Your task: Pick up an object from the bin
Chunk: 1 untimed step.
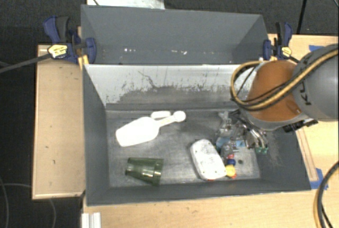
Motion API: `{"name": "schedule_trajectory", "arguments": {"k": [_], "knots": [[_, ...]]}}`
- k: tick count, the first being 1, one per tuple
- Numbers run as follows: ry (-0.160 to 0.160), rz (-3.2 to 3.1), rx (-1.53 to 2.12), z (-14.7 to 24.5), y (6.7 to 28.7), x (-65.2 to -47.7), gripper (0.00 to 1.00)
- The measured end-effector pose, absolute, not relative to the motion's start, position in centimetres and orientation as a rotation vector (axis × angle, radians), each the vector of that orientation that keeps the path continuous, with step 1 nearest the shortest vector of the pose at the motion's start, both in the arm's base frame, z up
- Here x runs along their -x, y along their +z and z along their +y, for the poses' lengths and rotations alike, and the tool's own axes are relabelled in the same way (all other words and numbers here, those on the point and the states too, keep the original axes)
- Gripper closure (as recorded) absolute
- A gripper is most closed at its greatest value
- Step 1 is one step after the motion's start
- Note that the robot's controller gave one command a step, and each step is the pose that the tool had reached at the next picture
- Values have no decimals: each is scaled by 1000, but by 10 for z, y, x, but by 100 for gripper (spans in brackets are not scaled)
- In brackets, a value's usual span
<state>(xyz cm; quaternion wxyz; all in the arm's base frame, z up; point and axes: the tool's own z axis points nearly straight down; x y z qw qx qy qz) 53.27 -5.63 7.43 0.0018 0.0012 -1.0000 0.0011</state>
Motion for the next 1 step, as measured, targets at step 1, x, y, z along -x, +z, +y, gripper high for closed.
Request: {"name": "schedule_trajectory", "arguments": {"k": [1], "knots": [[2,-3157,-5,-55,74,-536,0]]}}
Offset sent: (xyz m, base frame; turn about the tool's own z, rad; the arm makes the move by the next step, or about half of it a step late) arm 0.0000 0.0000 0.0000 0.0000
